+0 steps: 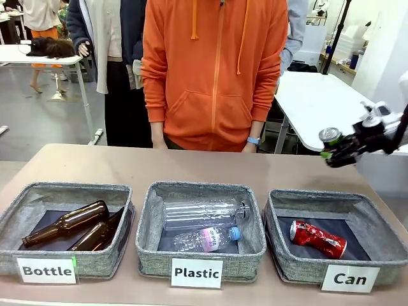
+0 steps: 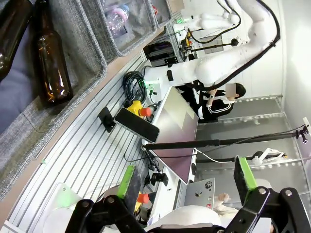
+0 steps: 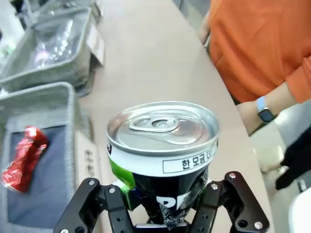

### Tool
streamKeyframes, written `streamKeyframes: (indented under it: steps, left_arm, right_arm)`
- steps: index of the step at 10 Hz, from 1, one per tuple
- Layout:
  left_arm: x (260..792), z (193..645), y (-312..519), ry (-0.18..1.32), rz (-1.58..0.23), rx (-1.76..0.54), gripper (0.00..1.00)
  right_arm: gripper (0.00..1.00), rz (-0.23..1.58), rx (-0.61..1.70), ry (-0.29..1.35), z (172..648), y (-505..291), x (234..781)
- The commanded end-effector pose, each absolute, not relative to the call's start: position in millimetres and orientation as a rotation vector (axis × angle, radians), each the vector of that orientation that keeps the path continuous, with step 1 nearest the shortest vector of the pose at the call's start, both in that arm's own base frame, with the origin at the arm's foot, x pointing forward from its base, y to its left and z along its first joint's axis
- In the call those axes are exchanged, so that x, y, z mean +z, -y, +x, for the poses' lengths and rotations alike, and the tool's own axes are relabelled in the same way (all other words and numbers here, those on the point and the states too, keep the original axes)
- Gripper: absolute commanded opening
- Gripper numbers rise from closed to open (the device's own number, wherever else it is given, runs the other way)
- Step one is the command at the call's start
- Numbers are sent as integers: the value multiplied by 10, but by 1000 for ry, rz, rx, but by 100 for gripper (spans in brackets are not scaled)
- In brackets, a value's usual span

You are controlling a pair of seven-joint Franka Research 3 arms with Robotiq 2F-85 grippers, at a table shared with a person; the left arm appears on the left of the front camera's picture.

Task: Sort the can waste into the basket.
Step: Pick up the can waste from the table and place it in the right Fabric basket.

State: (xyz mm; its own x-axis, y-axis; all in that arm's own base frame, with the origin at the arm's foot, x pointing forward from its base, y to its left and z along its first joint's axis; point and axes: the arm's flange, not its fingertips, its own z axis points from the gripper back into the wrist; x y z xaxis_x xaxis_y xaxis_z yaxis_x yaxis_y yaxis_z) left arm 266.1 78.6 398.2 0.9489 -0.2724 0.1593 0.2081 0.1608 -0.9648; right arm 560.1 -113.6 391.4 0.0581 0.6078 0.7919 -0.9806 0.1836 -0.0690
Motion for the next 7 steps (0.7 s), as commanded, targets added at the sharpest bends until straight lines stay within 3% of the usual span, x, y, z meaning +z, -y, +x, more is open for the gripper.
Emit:
streamKeyframes:
  steps: [1, 5, 7]
  left_arm:
    - [3980, 2616, -785, -51, -1374, -366, 100]
    - [3980, 2616, -785, -51, -1374, -366, 100]
    - [3980, 2616, -785, -51, -1374, -366, 100]
  right_arm:
    - [0, 432, 1334, 636, 4914, 936, 4542]
    - [0, 226, 1460, 230, 3968, 455, 4679]
    - [0, 101, 1429, 87, 3978, 185, 4445]
